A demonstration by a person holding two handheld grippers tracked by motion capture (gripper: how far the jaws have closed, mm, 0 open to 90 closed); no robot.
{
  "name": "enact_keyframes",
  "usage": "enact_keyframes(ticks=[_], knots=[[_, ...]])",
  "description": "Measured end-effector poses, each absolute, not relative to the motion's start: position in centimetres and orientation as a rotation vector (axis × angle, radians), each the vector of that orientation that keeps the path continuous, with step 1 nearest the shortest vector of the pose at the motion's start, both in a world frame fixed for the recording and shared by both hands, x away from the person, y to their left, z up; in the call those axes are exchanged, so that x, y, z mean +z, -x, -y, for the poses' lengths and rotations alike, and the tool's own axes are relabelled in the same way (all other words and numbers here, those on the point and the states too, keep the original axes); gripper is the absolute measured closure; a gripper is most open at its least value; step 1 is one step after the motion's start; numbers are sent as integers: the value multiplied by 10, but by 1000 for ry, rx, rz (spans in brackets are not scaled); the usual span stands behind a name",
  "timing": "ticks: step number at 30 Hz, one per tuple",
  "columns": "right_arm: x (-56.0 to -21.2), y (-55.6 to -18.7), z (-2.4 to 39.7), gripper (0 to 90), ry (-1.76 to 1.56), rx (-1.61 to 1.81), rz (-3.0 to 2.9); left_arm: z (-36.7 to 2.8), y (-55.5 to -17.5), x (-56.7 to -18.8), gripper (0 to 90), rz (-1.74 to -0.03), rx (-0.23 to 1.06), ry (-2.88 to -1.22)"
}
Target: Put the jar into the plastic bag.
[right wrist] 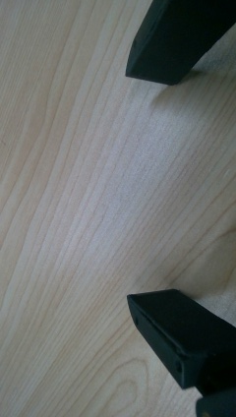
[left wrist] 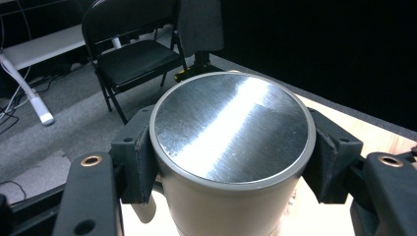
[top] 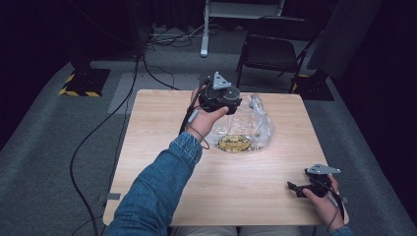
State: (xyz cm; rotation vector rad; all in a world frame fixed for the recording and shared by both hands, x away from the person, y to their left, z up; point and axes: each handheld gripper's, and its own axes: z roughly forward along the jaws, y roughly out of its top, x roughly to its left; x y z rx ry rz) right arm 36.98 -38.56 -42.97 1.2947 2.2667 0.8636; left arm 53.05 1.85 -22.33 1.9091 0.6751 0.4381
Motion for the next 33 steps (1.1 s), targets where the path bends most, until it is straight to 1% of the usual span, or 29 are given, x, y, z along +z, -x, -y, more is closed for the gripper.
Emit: enact_keyframes(ticks=[14, 33], knots=[[-430, -370, 386, 3, -1296, 863, -2267, 6, -555, -234, 327, -692, 442, -1903], [-430, -370, 386, 3, -1294, 862, -2267, 28, -584, -264, 327, -768, 449, -1884]])
